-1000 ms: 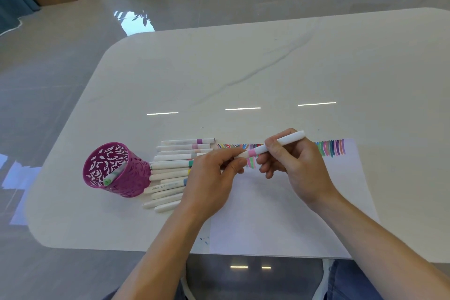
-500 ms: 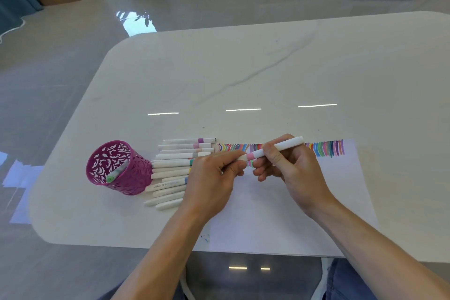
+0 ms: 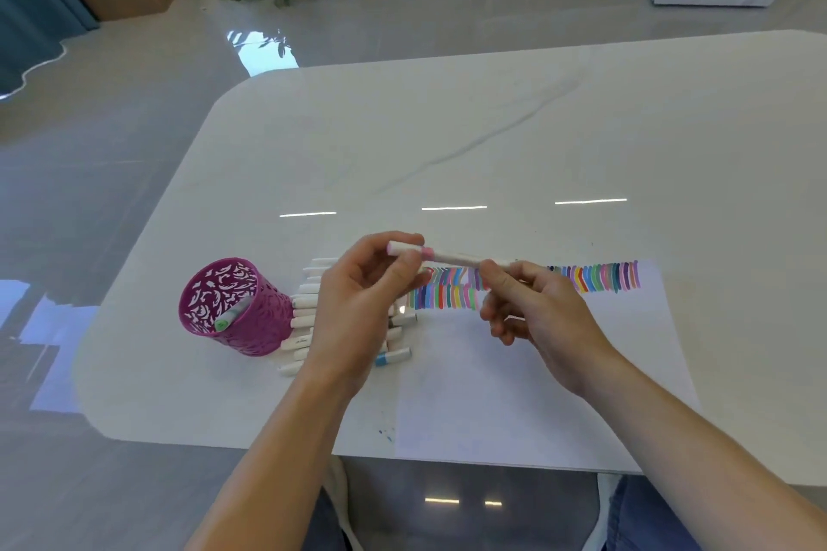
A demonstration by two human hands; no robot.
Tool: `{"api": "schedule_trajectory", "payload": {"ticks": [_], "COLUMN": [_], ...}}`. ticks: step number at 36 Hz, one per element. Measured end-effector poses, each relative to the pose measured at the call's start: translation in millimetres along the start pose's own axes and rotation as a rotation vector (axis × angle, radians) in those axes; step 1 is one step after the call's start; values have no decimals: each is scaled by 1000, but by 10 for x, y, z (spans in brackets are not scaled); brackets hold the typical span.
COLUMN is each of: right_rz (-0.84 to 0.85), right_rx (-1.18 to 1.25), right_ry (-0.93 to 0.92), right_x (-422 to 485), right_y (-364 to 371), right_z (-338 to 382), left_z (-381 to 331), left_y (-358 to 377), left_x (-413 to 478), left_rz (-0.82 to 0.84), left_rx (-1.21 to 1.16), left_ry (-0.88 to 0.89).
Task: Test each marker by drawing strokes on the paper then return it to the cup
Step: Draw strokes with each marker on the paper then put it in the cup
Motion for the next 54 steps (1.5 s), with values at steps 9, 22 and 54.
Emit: {"api": "schedule_trajectory", "payload": {"ticks": [9,22,54], "right_rz": [-67,-62,-63], "right_rx": [-205,-482,-516], "right_ry": [97,67,46], "right_x": [-1,19,67], "right_y": [-37,83,60], "right_z": [-71,-164,-189], "left_z": [-462,-782,-466], "left_y": [-256,-623,-952], "left_x": [-217,-475,-386], "left_rz": [-264,-523,-505], "left_rx": [405,1043,1180], "left_ry": [314,533,-1]}}
Point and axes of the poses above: each hand's wrist, its own x-axis towards the middle knuckle, its own y-axis out of the palm, z = x × y, the point moved 4 cm from there along x, towards the middle knuckle, and after that the axes turned 10 degrees about z, right-handed, at the moved point
